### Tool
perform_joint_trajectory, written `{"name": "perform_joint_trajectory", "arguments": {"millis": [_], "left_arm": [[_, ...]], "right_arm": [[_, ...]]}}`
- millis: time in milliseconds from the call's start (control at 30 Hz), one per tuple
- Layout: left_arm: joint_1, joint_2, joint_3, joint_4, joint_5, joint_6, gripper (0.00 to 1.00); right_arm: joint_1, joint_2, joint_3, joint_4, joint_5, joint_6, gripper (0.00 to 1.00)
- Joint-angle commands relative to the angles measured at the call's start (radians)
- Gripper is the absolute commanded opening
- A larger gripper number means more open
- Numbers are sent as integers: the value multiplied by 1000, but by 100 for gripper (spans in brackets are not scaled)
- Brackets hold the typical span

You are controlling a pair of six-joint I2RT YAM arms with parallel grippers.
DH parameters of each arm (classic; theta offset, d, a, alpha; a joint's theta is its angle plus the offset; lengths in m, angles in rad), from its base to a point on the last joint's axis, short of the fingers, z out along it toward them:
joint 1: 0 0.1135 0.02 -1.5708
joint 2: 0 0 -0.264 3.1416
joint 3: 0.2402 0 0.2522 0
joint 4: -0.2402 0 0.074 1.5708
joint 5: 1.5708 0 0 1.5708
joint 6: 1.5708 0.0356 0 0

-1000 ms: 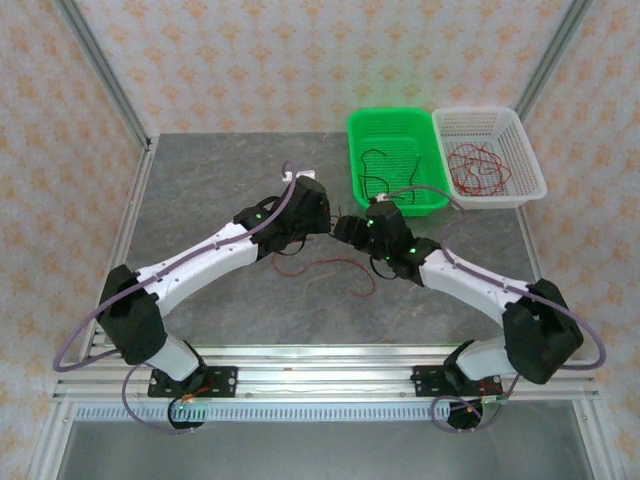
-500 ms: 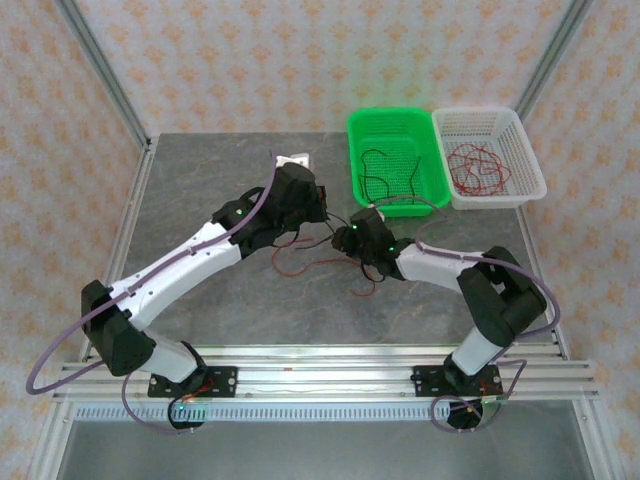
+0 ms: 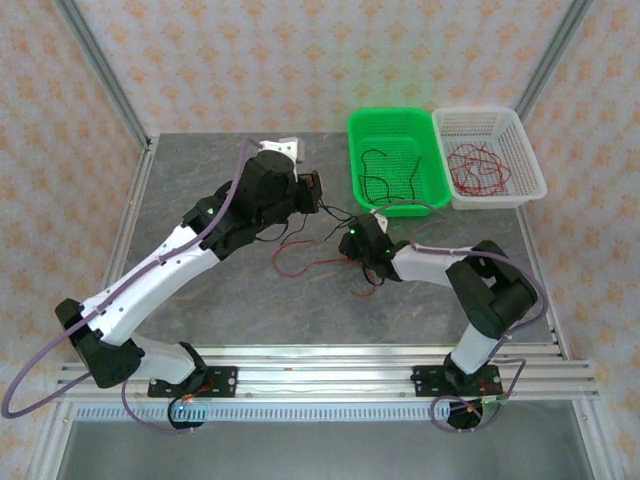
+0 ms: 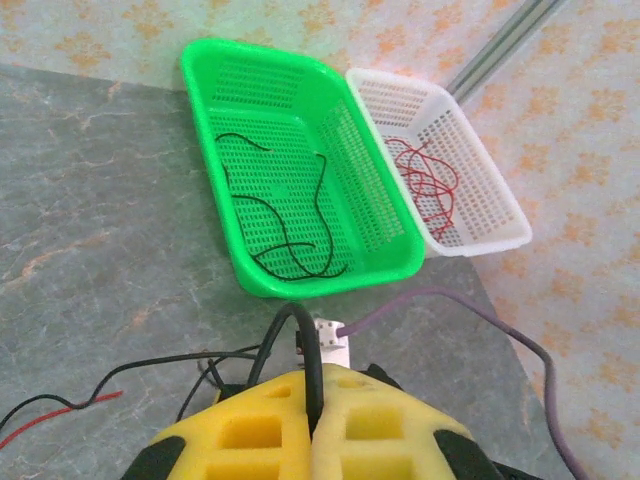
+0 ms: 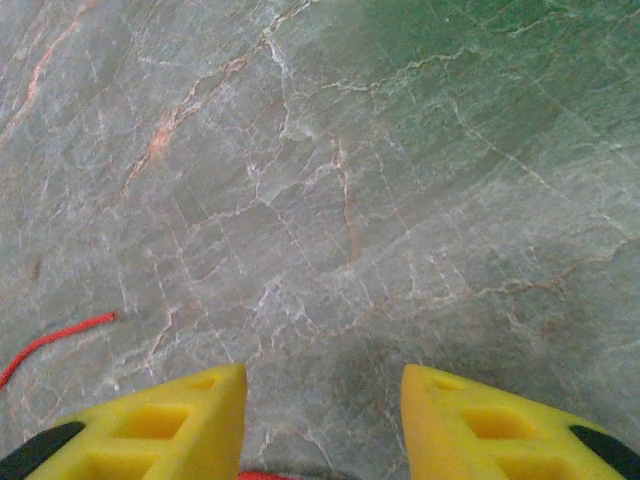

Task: Untangle the cables

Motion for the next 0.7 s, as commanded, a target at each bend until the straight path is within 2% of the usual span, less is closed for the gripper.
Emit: {"name": "perform_joint_trajectory", "arguments": {"millis": [0,100,200,333,500,667], "left_arm": [[-6,-33,-19,-69,10,14,0],[-4,-40,-46,-81,-2,20,0],[-4,-32,-63,-61,33,22,0],[-6,-11,-65,-22,92,52,0],[-6,23,-49,2,129,93,0],[-13,44,-46,49,186,110,0]], "right_arm": [[2,-141,-42,-15,-31,-85,46],[2,-305,-52,-67,-116,-176,50],[1,-438,-29,-137,-157,-246,53],[-5,-535,48,-209,-183,-295,55],[-39,-492,174,-225,-223,-256,55],[-58,-304,293,-204,-234,-166,54]]}}
